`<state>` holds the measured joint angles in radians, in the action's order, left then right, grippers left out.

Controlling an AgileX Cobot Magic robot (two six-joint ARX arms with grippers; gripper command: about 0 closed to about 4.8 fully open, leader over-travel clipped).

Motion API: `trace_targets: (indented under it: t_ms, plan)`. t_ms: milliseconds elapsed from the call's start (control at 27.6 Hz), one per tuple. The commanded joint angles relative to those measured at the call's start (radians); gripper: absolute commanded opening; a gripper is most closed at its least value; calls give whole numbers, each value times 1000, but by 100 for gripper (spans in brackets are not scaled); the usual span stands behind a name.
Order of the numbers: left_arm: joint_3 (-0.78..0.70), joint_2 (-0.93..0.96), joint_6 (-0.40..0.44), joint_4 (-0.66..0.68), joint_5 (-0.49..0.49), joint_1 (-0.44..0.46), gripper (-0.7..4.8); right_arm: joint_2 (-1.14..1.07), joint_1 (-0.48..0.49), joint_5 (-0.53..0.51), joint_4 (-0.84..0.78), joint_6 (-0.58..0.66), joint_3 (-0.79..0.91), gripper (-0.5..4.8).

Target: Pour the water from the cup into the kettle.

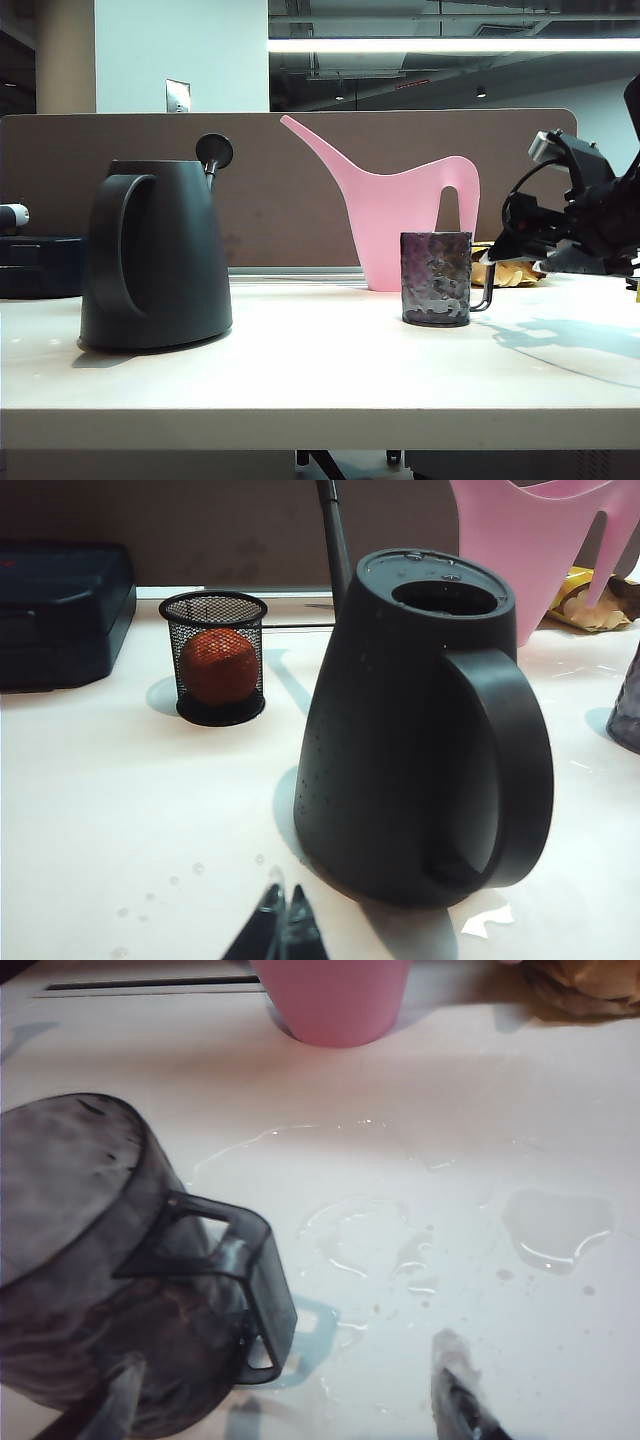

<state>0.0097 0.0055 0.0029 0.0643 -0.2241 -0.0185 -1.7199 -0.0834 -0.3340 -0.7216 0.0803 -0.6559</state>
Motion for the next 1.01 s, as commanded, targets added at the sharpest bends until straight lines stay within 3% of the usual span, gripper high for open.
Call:
trace_targets:
  t_ms: [36,507,834,942,1015]
  plan:
    - [2,1,-3,-13,-1,-1,-5,-23,-2,-1,-15,3,-23,376]
    - [2,1,-3,-13,0,-1,-5,-183,-27,5,21,24,-187,360]
    - [2,1,-3,-13,0,-1,-5,-246,-51,7,21,24,-251,177]
    - [2,1,-3,-13,0,-1,-5,-245,-51,3,20,24,-251,48]
    - [2,1,-3,-13,0,-1,-5,-246,-50,-4,15,24,-251,5]
